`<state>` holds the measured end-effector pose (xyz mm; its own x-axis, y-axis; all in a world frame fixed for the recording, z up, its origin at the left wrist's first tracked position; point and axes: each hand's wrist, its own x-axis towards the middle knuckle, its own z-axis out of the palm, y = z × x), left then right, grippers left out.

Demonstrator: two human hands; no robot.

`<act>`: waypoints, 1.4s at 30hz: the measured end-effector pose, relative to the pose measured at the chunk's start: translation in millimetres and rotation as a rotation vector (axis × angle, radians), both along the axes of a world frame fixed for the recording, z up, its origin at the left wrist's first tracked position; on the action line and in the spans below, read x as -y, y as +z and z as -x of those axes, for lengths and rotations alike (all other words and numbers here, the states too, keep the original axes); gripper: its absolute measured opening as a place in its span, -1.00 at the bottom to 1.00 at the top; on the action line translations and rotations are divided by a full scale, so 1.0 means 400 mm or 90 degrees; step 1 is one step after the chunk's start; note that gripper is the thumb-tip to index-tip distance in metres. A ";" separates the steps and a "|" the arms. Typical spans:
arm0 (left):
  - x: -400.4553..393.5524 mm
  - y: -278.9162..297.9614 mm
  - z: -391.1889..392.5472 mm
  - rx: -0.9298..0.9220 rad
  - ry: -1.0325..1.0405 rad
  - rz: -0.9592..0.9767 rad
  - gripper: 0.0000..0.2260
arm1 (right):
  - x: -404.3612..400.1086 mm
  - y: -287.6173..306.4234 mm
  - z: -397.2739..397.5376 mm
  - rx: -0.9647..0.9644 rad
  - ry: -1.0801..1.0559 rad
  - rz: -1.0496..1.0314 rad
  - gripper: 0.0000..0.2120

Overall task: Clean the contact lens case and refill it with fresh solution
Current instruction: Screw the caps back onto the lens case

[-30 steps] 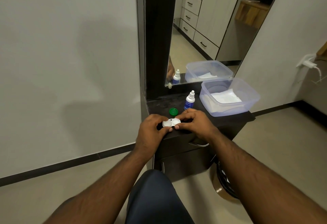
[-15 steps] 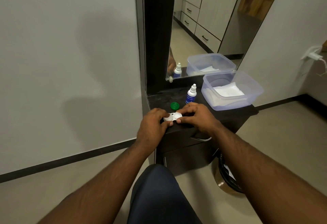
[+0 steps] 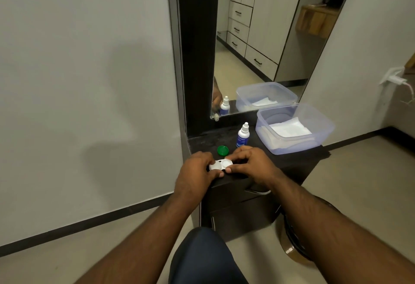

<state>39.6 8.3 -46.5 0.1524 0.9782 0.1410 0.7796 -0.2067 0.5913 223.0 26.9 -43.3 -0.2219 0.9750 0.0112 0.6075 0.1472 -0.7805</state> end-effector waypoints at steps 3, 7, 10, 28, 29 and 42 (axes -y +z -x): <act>0.009 -0.003 -0.013 -0.039 0.025 -0.044 -0.72 | 0.000 0.000 0.001 0.001 0.001 -0.003 -0.68; 0.024 0.022 -0.027 -0.134 0.006 -0.098 -0.69 | -0.007 0.007 -0.011 0.019 0.016 -0.018 -0.72; 0.029 0.034 -0.023 -0.154 -0.027 -0.092 -0.67 | -0.008 -0.003 -0.012 0.027 0.029 -0.044 -0.73; -0.021 0.053 -0.011 -0.199 -0.111 0.054 -0.72 | -0.004 0.000 -0.003 0.035 0.011 -0.003 -0.69; -0.019 0.046 -0.005 -0.178 -0.121 0.040 -0.74 | -0.003 0.000 -0.003 0.032 0.009 0.001 -0.69; -0.007 0.038 0.006 0.025 -0.031 0.052 -0.69 | 0.002 -0.001 0.000 0.017 0.000 -0.001 -0.69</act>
